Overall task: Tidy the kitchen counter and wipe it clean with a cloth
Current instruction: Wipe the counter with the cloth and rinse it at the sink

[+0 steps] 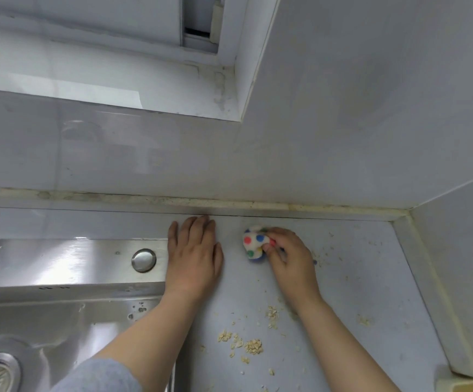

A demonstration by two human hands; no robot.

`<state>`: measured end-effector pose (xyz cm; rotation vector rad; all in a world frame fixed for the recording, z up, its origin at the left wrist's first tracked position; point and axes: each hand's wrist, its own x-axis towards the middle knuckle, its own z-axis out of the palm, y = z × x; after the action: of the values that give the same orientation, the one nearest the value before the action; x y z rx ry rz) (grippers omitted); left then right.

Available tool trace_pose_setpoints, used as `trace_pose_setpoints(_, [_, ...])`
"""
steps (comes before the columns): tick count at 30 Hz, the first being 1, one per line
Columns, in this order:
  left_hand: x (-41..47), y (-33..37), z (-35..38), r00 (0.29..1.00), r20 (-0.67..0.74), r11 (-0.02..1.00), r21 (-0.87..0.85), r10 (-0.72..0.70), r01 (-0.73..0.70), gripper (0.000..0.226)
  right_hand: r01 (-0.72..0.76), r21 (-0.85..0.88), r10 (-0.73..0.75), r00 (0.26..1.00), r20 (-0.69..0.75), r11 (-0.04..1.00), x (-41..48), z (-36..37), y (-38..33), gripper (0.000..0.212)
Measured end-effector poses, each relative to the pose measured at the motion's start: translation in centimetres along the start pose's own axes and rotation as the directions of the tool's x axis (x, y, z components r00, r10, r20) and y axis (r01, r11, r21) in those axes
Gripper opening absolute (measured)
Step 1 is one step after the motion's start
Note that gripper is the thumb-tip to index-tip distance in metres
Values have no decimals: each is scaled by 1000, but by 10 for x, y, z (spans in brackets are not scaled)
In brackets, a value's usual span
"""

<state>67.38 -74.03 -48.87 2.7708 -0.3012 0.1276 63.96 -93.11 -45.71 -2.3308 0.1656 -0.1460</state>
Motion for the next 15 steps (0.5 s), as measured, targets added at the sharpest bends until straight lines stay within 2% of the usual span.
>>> trace_pose_setpoints(6, [1, 2, 0, 1000, 15, 1000, 8, -4, 4, 49, -20, -43, 22, 998, 57, 999, -61, -3, -3, 26])
trace_pose_setpoints(10, [1, 2, -1, 1000, 12, 1000, 9, -8, 7, 50, -25, -63, 31, 994, 108, 998, -71, -14, -6, 23])
trace_pose_setpoints(15, [1, 1, -1, 1000, 23, 1000, 17, -12, 12, 50, 14, -62, -17, 999, -49, 998, -27, -48, -9, 20])
